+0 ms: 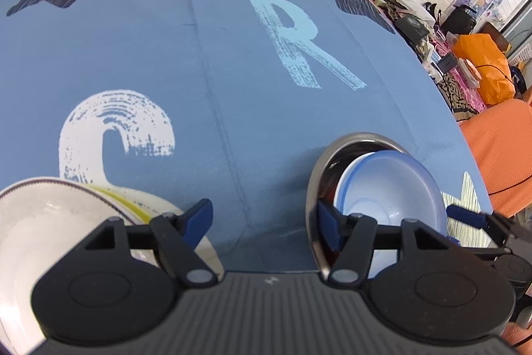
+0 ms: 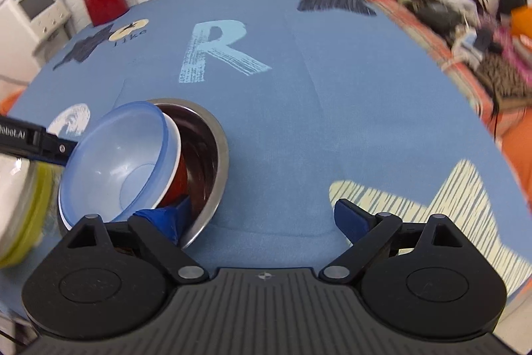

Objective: Organize plates and bowls

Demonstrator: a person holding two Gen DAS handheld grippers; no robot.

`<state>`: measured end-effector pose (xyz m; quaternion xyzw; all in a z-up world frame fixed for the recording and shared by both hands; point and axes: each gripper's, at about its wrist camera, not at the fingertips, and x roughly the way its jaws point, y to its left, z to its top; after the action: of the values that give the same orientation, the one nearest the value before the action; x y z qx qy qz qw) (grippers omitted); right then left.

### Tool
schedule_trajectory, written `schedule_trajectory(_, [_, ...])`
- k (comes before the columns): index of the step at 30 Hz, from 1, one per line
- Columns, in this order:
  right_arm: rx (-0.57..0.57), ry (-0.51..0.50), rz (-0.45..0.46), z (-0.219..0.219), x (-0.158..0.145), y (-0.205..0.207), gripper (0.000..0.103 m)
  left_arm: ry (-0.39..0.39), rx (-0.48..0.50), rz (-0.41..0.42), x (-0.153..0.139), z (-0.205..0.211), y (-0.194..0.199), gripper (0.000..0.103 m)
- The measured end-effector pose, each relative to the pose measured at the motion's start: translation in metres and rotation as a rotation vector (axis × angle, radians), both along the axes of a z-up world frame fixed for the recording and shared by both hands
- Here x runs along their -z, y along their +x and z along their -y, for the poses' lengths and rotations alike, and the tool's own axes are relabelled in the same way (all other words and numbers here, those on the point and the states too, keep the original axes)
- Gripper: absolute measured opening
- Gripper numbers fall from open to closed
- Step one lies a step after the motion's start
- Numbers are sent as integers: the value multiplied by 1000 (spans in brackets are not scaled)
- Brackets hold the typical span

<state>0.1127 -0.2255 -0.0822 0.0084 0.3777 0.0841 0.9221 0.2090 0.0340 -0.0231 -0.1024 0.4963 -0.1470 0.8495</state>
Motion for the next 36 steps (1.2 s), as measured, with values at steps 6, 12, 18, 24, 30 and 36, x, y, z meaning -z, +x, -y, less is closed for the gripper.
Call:
schedule_trajectory(6, [-83,-47,-49,1,-6,15,80,-2,3,-31,0,1,7,62])
schedule_trajectory(12, [-31,-27,-45,2,-5,10,80,-13,-36,-25,1,2,4,62])
schedule_trajectory(18, [-85,-21,-84,10,-8,9,80,-1,8,-36,2,7,7,68])
schedule_trajectory(24, [-88,7,-99,14,-9,13,80,-13,-11,-36,3,8,11,67])
schedule_trajectory(30, [-12,67,-44,17,0,3,79,-55,5,-21,2,8,6,46])
schedule_trajectory(36, [68,128,-104,19,5,10,81,-64,-22,-8,1,10,1,40])
